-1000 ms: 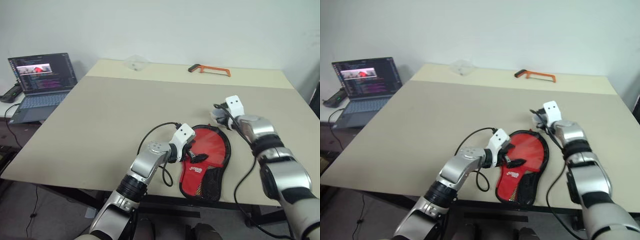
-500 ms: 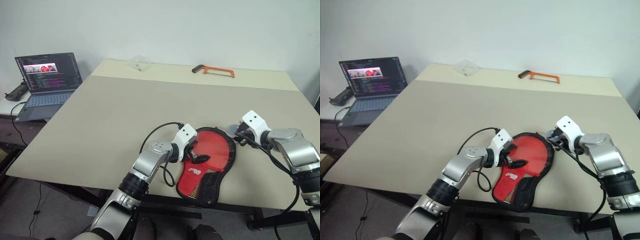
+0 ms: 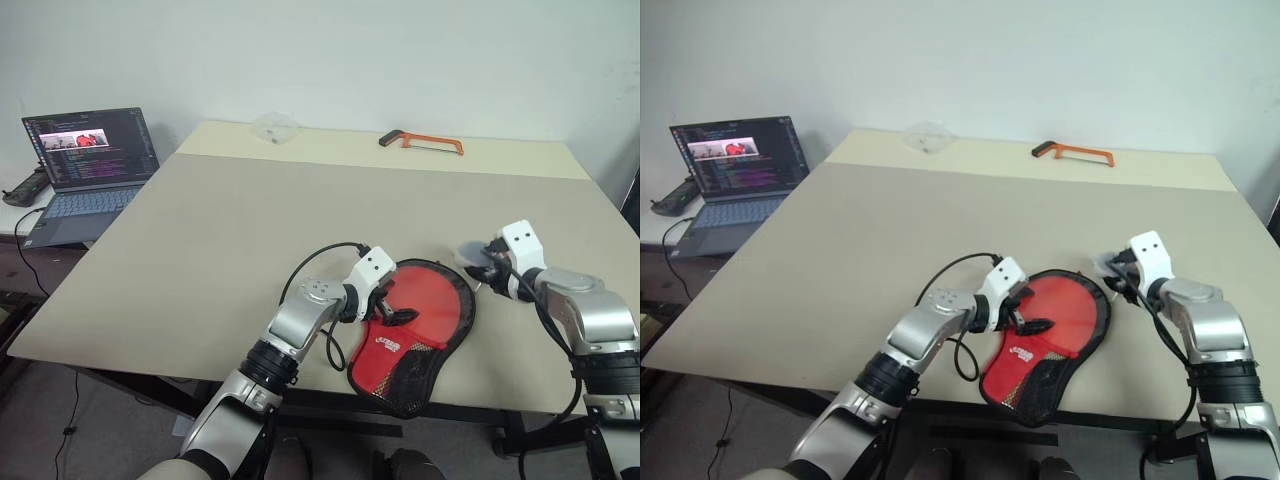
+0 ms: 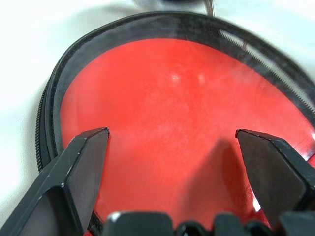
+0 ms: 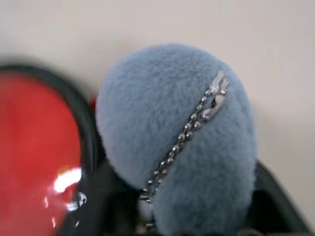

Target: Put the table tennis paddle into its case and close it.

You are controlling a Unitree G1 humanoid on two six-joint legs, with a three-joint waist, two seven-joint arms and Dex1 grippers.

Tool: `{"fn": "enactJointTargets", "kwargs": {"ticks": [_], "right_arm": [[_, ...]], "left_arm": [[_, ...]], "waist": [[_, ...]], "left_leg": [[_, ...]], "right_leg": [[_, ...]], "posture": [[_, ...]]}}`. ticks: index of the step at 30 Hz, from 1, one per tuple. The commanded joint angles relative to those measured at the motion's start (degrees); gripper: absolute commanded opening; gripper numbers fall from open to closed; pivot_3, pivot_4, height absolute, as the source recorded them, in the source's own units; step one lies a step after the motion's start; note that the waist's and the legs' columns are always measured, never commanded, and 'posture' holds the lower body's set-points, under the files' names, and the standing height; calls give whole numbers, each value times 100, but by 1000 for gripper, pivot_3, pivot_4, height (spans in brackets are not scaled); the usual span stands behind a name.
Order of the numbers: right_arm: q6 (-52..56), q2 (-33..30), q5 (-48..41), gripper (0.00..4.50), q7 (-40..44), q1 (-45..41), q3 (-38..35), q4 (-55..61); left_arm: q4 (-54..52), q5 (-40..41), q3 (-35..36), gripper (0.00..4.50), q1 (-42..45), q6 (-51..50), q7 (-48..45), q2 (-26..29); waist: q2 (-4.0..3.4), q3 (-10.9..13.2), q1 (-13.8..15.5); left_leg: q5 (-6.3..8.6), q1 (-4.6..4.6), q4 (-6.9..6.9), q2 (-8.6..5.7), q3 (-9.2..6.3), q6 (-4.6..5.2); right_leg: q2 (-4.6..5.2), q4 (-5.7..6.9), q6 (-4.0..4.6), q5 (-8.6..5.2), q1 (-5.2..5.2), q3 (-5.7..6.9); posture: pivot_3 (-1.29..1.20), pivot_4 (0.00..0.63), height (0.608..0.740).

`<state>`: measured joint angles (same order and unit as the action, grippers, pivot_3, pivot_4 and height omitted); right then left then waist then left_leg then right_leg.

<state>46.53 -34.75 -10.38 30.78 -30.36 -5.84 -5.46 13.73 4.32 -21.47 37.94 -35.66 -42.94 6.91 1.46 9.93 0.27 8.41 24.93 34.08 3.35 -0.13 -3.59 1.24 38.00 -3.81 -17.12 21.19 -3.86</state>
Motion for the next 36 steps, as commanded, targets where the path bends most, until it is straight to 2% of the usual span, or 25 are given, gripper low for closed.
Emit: {"fn": "enactJointTargets", "kwargs": {"ticks": [1, 4, 12, 16, 19, 22, 28, 36], "right_arm": [[-197, 56, -162, 3355, -193, -338, -401, 5], [-120, 113, -292, 4478, -226, -574, -526, -67], [-242, -527, -450, 4478, 623, -444, -250, 162], [-566, -625, 57, 4478, -97, -1072, -298, -891], [-709, -437, 259, 4478, -528, -1508, -250, -1647], [-958, 80, 264, 4478, -1070, -2042, -388, -2643], [-1339, 966, -17, 4478, -1621, -2843, -789, -4347], [-1236, 1467, -174, 4478, -1668, -3241, -873, -4911]], "left_arm": [[278, -105, -146, 4500, -237, -259, 14, 98], [200, -104, -159, 4500, -298, -293, 19, 151], [135, -133, -187, 4500, -321, -318, 47, 172], [166, -134, -206, 4500, -305, -301, 45, 155], [201, -143, -242, 4500, -299, -279, 37, 140], [243, -167, -302, 4500, -282, -238, 10, 116], [281, -187, -282, 4500, -212, -237, 47, 59], [123, -166, -179, 4500, -299, -349, 183, 140]], "waist": [[0, 0, -26], [-4, -3, -61], [-4, -3, -75], [-5, -4, -114], [-5, -4, -146], [-6, -11, -205], [-7, -10, -202], [-9, -12, -217]], "left_leg": [[0, 0, 0, 0, 0, 0], [0, -2, -1, 3, 5, 0], [1, -2, -6, 11, 11, 1], [0, -5, -4, 11, 13, 1], [-2, -8, -1, 10, 17, 4], [-3, -11, -2, 11, 18, 6], [-3, -7, -8, 11, 18, 6], [-3, -6, -10, 14, 19, 6]], "right_leg": [[0, -1, 0, 0, 0, 0], [-4, 1, 2, 2, 2, -8], [-12, -3, 9, 3, 4, -11], [-12, 0, 4, 5, 6, -15], [-10, -1, 10, 9, 6, -20], [-11, -2, 8, 11, 4, -21], [-14, 2, 31, 27, 7, -20], [-16, 5, 32, 27, 11, -20]], "posture": [[0, 150, 740], [0, 150, 740], [0, 150, 740], [0, 150, 740], [0, 150, 740], [0, 150, 740], [0, 150, 740], [0, 150, 740]]}}
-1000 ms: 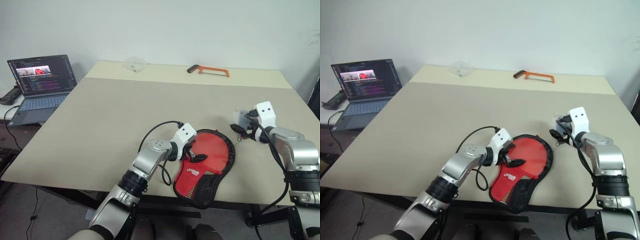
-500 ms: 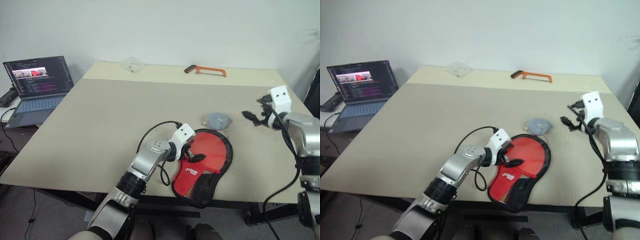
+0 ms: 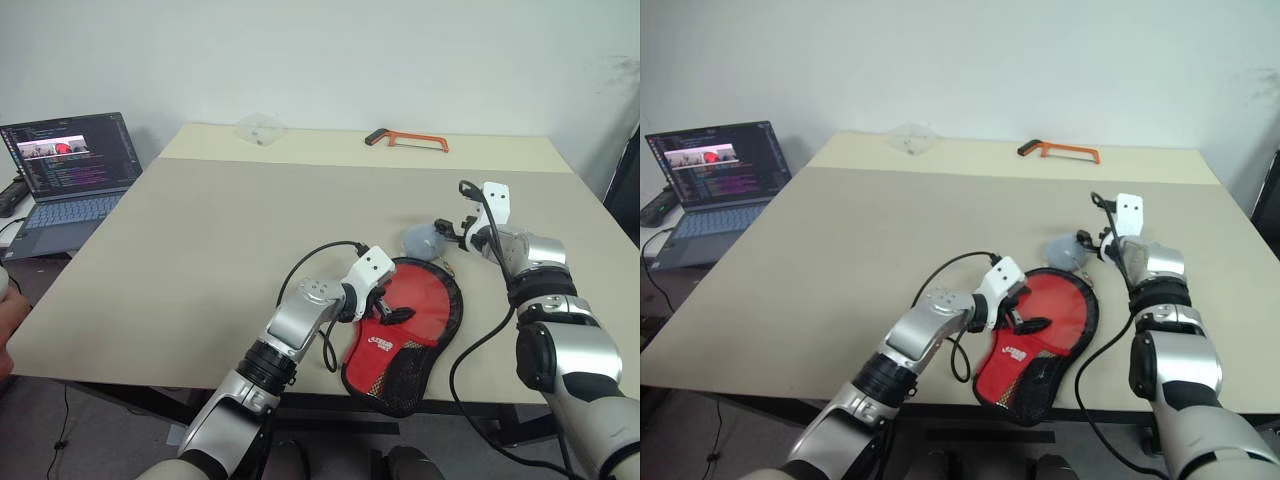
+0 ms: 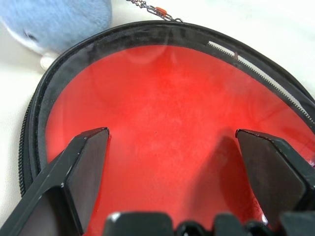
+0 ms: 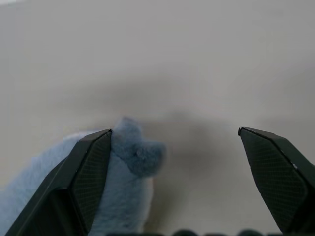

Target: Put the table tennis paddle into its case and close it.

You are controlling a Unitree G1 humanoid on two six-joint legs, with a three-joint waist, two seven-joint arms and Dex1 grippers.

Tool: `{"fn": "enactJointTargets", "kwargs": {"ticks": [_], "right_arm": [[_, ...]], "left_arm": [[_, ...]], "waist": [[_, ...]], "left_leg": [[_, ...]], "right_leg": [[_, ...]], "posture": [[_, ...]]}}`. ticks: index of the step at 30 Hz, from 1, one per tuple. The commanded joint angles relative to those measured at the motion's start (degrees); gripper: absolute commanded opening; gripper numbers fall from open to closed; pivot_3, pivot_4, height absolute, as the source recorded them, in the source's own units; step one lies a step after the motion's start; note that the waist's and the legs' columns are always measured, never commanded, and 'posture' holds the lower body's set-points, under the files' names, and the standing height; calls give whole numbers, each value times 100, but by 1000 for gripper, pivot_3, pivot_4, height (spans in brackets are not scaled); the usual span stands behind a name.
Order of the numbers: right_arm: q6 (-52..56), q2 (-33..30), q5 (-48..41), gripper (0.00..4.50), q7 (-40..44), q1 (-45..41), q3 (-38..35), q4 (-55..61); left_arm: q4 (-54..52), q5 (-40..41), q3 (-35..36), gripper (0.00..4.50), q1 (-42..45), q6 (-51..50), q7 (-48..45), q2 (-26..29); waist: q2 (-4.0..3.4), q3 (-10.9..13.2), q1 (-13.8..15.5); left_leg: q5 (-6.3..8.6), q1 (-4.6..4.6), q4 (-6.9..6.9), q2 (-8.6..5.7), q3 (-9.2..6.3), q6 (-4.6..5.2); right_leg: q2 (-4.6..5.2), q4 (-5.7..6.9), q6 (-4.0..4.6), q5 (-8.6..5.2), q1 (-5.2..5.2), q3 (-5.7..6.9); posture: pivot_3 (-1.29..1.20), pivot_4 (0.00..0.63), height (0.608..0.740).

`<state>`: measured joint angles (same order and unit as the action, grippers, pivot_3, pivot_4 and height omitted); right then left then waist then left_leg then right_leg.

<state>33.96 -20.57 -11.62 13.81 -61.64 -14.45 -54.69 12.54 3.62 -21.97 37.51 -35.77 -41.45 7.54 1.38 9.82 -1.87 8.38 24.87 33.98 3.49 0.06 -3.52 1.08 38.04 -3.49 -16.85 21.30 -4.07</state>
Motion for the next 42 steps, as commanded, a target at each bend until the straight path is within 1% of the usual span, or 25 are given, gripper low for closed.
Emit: {"fn": "enactJointTargets", "kwargs": {"ticks": [1, 7, 13, 17, 19, 23, 26, 28, 30, 35, 39, 42], "right_arm": [[87, 73, -71, 4478, 32, -118, -16, 14], [786, 261, -166, 4478, 264, 25, 183, 513], [1483, 484, -279, 4478, 278, 293, 238, 1124], [1523, 534, -261, 4478, 195, 408, 294, 1289], [1470, 524, -275, 4478, 158, 385, 262, 1258], [1433, 441, -412, 4478, 199, 259, 112, 1378], [1943, 73, -640, 4478, 363, 281, -31, 2084], [2416, -183, -807, 4478, 471, 443, -61, 2681], [2946, -494, -946, 4478, 595, 747, -62, 3355], [4013, -972, -1336, 4478, 805, 1534, -198, 4585], [4639, -1076, -1587, 4478, 912, 2170, -187, 5308], [4665, -957, -1507, 4478, 758, 2478, -81, 5484]], "left_arm": [[214, -93, -129, 4500, -279, -349, 41, 92], [165, -101, -153, 4500, -356, -367, 116, 96], [196, -85, -271, 4500, -277, -308, 60, -25], [48, 128, -158, 4500, -34, -330, -180, -157], [-62, 313, -19, 4500, 226, -460, -331, -215], [-207, 298, -146, 4500, 432, -528, -626, -42], [-780, 434, -134, 4500, 319, -717, -1012, 416], [-1183, 520, -97, 4500, 233, -789, -1271, 817], [-1643, 678, 26, 4500, 121, -850, -1615, 1361], [-2268, 1011, 355, 4500, -190, -678, -2198, 2414], [-2267, 1124, 542, 4500, -404, -570, -2395, 2934], [-2150, 1101, 571, 4500, -464, -492, -2366, 3093]], "waist": [[-1, 0, -5], [-3, -2, -19], [-6, -6, -26], [-6, -6, 4], [-6, -6, 7], [-8, -3, -16], [-14, 5, -20], [-16, 7, -13], [-17, 7, -2], [-19, 11, 2], [-18, 14, -1], [-16, 16, -3]], "left_leg": [[0, 0, 0, 1, 0, 0], [0, 0, -4, 6, 1, 0], [0, -1, -3, 8, -2, 0], [0, 0, -3, 7, -1, 0], [0, 1, -3, 6, -1, 0], [1, 9, -6, 7, 2, -1], [1, 17, -16, 8, 2, -1], [0, 58, -17, 8, 1, -1], [0, 97, -14, 8, -2, -2], [1, 98, -17, 11, -1, -2], [1, 97, -16, 11, -2, -1], [1, 96, -11, 13, -3, 0]], "right_leg": [[-1, 0, 0, 0, 0, 0], [-4, 1, 4, -2, 3, -1], [-7, 4, 4, -3, 2, 0], [-6, 2, 4, -3, 2, 1], [-6, 1, 4, -3, 3, 1], [-7, 1, 5, -3, 15, 0], [-8, 4, 10, -6, 29, 0], [-9, 16, 11, -5, 72, 0], [-9, 26, 12, -5, 108, 2], [-10, 19, 25, -14, 108, 4], [-10, 19, 25, -14, 107, 5], [-11, 19, 24, -15, 107, 5]], "posture": [[0, 150, 740], [0, 150, 740], [0, 150, 740], [0, 150, 740], [0, 150, 740], [0, 150, 740], [0, 150, 740], [0, 150, 740], [0, 150, 740], [0, 150, 740], [0, 150, 740], [0, 150, 740]]}}
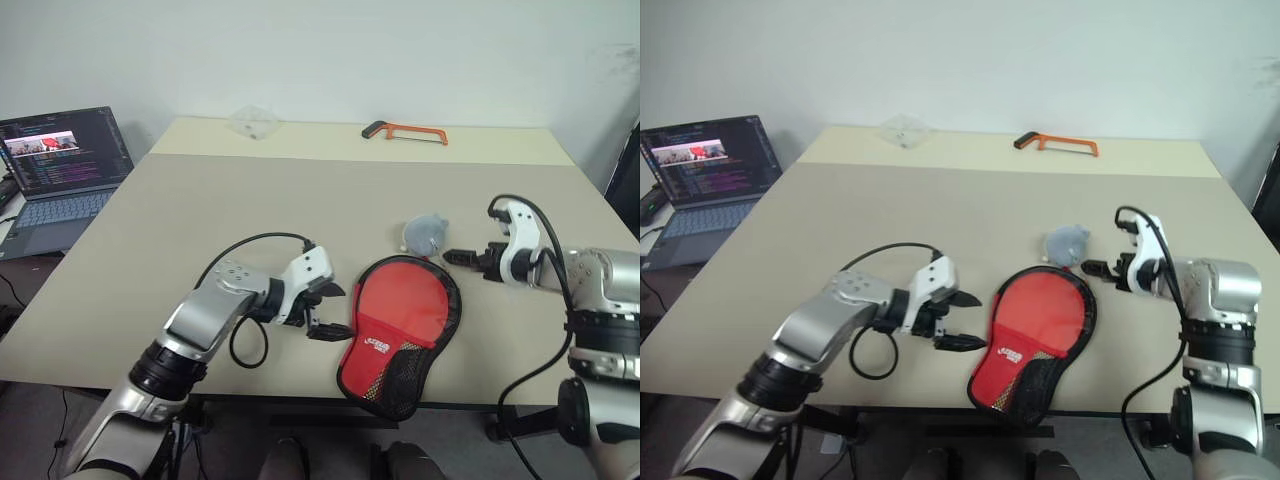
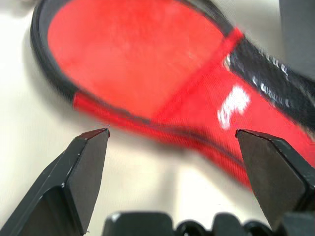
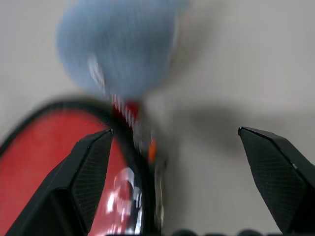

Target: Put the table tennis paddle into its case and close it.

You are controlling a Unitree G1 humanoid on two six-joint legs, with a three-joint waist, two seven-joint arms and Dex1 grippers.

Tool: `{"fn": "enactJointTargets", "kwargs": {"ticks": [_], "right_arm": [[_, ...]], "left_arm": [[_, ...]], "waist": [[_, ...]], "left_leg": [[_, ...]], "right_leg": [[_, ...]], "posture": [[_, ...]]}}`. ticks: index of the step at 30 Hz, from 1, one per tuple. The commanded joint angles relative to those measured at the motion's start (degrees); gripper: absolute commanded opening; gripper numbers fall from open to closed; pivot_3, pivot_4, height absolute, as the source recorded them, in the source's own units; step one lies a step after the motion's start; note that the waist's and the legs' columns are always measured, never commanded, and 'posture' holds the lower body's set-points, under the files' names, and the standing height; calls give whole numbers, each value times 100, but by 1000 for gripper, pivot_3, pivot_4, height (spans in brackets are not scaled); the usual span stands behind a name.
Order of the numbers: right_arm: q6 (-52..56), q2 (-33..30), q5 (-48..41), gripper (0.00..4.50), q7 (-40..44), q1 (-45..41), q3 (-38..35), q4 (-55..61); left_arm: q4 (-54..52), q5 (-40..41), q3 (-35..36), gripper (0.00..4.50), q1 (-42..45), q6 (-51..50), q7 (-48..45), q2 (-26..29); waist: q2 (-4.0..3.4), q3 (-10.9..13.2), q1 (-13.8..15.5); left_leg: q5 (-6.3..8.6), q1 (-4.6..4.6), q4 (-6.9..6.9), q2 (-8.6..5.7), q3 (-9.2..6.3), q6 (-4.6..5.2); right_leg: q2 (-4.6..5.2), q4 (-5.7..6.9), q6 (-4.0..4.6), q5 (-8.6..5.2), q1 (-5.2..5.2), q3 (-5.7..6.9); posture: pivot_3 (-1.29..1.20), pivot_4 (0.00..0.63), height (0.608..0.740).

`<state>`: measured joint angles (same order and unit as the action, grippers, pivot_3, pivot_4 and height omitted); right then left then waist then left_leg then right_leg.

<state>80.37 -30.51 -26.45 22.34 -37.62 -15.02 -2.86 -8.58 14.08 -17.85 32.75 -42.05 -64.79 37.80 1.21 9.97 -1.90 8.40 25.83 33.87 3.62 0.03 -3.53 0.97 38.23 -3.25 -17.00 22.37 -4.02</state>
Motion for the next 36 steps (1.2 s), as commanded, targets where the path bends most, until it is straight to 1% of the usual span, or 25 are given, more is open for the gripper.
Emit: {"fn": "enactJointTargets", "kwargs": {"ticks": [1, 6, 8, 10, 11, 16, 21, 25, 27, 31, 36], "right_arm": [[-19, 92, 35, 4478, -171, 117, -27, 257], [-15, 302, 30, 4478, -254, 225, 83, 224], [27, 393, -39, 4108, -229, 242, 142, 284], [46, 452, -77, 3563, -190, 252, 191, 336], [26, 467, -61, 3141, -177, 269, 247, 347], [-140, 516, 8, 1425, -123, 195, 510, 335], [-583, 486, 115, 25, 40, -111, 982, 375], [-1011, 529, 234, 25, 179, -514, 1255, 56], [-1408, 543, 357, 25, 321, -667, 1435, -139], [-2306, 459, 833, 25, 794, -905, 2233, -617], [-3213, 653, 1340, 25, 1245, -1154, 2857, -1414]], "left_arm": [[-18, 54, 160, 4500, 11, 140, -4, 79], [-39, 58, 139, 4500, -11, 119, 108, 57], [-78, 61, 135, 4500, -47, 95, 151, 48], [-103, 65, 140, 4500, -84, 72, 197, 53], [-104, 62, 146, 4500, -101, 67, 225, 61], [-45, 35, 178, 4500, -142, 86, 320, 106], [39, 14, 180, 4500, -139, 99, 391, 111], [126, -3, 167, 4500, -76, 108, 458, 83], [149, 4, 168, 4500, -47, 104, 468, 82], [178, -8, 157, 4500, -9, 100, 491, 82], [145, -3, 108, 4500, 43, 51, 543, 33]], "waist": [[2, 2, -1], [6, 4, -2], [6, 4, -6], [7, 5, -21], [7, 5, -29], [9, 6, -35], [16, 10, -102], [15, 14, -167], [14, 16, -164], [18, 19, -140], [23, 22, -142]], "left_leg": [[0, 0, 4, 0, 0, 0], [-5, 0, 16, 0, 2, 7], [-5, -1, 16, 2, 1, 7], [-5, -1, 15, 7, 0, 7], [-5, -1, 14, 9, 0, 7], [-5, -3, 14, 10, -4, 7], [-8, -19, 21, 9, -3, 10], [-16, -31, 20, 10, -6, 23], [-17, -31, 19, 11, -9, 25], [-17, -25, 19, 10, -5, 24], [-17, -22, 19, 10, -5, 24]], "right_leg": [[0, 0, -1, 0, -1, 0], [0, -1, -17, 7, -5, -3], [-2, 0, -17, 7, -5, -3], [-8, 1, -13, 8, -4, -4], [-11, 1, -11, 8, -4, -4], [-13, 9, -6, 5, -3, -3], [-13, 49, -3, -5, -1, -7], [-18, 75, -13, -19, 2, -9], [-21, 76, -11, -19, 2, -7], [-19, 71, -10, -19, 4, -7], [-19, 71, -8, -18, 6, -6]], "posture": [[0, 150, 740], [0, 150, 740], [0, 150, 740], [0, 150, 740], [0, 150, 740], [0, 150, 740], [0, 150, 740], [0, 150, 740], [0, 150, 740], [0, 150, 740], [0, 150, 740]]}}
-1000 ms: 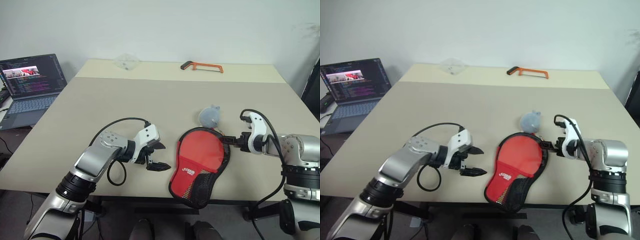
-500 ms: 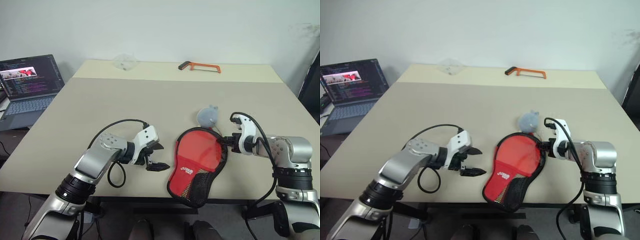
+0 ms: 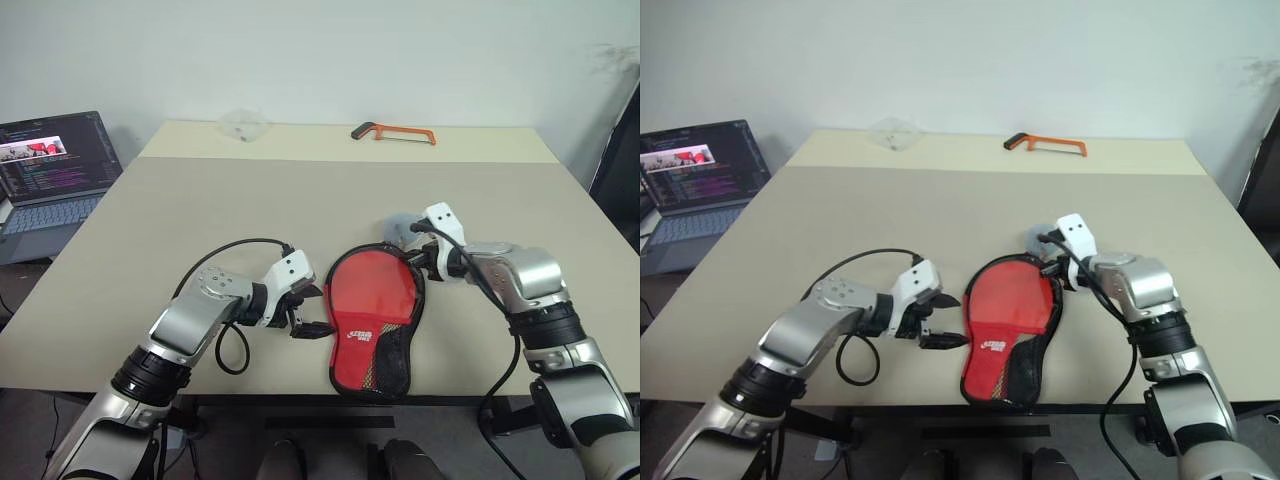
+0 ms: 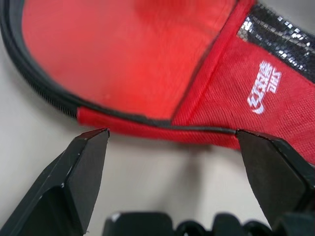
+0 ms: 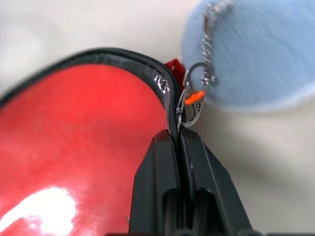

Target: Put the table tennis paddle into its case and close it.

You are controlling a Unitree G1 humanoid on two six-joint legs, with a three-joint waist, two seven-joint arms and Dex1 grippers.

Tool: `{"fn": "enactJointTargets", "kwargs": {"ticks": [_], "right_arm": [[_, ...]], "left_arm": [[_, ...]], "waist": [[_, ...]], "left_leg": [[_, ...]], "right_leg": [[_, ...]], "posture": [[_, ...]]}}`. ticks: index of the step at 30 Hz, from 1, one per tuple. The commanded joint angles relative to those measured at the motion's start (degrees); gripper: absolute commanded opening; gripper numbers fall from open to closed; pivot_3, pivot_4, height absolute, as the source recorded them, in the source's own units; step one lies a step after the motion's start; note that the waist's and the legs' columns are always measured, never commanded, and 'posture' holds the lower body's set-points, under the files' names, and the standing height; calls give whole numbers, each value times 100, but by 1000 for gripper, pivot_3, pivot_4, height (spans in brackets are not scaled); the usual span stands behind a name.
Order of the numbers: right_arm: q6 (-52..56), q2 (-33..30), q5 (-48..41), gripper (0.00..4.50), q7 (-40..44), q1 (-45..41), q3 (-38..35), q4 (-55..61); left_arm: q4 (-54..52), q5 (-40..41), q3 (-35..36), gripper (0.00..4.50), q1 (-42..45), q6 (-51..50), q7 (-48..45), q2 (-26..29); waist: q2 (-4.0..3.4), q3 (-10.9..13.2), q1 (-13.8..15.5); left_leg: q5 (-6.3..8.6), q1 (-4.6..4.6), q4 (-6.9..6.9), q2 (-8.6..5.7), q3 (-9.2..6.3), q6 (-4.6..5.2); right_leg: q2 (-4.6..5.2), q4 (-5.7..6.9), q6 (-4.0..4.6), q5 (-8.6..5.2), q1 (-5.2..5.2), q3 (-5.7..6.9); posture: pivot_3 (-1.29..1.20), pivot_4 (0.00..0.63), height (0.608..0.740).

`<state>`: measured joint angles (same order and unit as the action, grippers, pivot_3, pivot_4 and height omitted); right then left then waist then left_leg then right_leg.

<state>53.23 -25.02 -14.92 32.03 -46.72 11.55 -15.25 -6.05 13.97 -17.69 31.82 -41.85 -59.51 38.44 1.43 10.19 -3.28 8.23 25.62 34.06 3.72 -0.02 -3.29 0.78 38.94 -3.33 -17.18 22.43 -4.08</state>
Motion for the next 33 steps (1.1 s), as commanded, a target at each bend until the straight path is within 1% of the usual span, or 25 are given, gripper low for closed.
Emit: {"fn": "enactJointTargets", "kwargs": {"ticks": [1, 5, 10, 16, 21, 24, 28, 33], "right_arm": [[-523, 167, 202, 25, 341, -290, 224, -274], [-611, 317, 334, 25, 409, -407, 156, -535], [-620, 467, 277, 25, 540, -364, 55, -312], [-728, 781, 436, 25, 420, -359, 62, -368], [-747, 780, 607, 25, 271, -369, -10, -472], [-665, 679, 587, 695, 238, -370, -158, -437], [-419, 534, 453, 2081, 353, -325, -293, -114], [539, 152, -42, 3927, 629, -254, -584, 959]], "left_arm": [[-134, 13, 87, 4500, 135, 16, 29, -35], [-252, 48, 97, 4500, 134, -70, 75, -59], [-305, 63, 66, 4500, 93, -110, 98, -93], [-135, -8, -68, 4500, 267, -75, 80, -236], [-3, -78, -155, 4500, 470, -116, 196, -447], [88, -118, -192, 4500, 554, -116, 278, -610], [253, -154, -218, 4500, 643, -33, 319, -766], [646, -264, -177, 4500, 809, 161, 472, -1021]], "waist": [[1, 0, -17], [2, 1, -51], [1, 1, -70], [2, 1, -74], [3, 1, -65], [2, 1, -46], [3, 3, -10], [3, 4, 34]], "left_leg": [[0, 0, 0, 0, 0, 0], [-1, -8, 0, 3, -2, 0], [-1, -12, 1, 4, -2, 0], [-1, -10, -4, 5, -3, -1], [0, -10, -4, 5, -3, -1], [-1, -10, -2, 4, -3, -1], [-1, -10, -2, 4, -3, -1], [-1, -4, -3, 3, -4, -1]], "right_leg": [[0, 1, 0, 0, 0, 0], [-4, 9, 19, 11, 0, -1], [-5, 12, 19, 12, -2, -2], [-7, 10, 26, 9, -2, 0], [-7, 10, 27, 9, -2, 0], [-6, 12, 27, 10, -3, 0], [-6, 12, 27, 10, -3, 1], [-5, 8, 27, 10, -2, 2]], "posture": [[0, 150, 740], [0, 150, 740], [0, 150, 740], [0, 150, 740], [0, 150, 740], [0, 150, 740], [0, 150, 740], [0, 150, 740]]}}
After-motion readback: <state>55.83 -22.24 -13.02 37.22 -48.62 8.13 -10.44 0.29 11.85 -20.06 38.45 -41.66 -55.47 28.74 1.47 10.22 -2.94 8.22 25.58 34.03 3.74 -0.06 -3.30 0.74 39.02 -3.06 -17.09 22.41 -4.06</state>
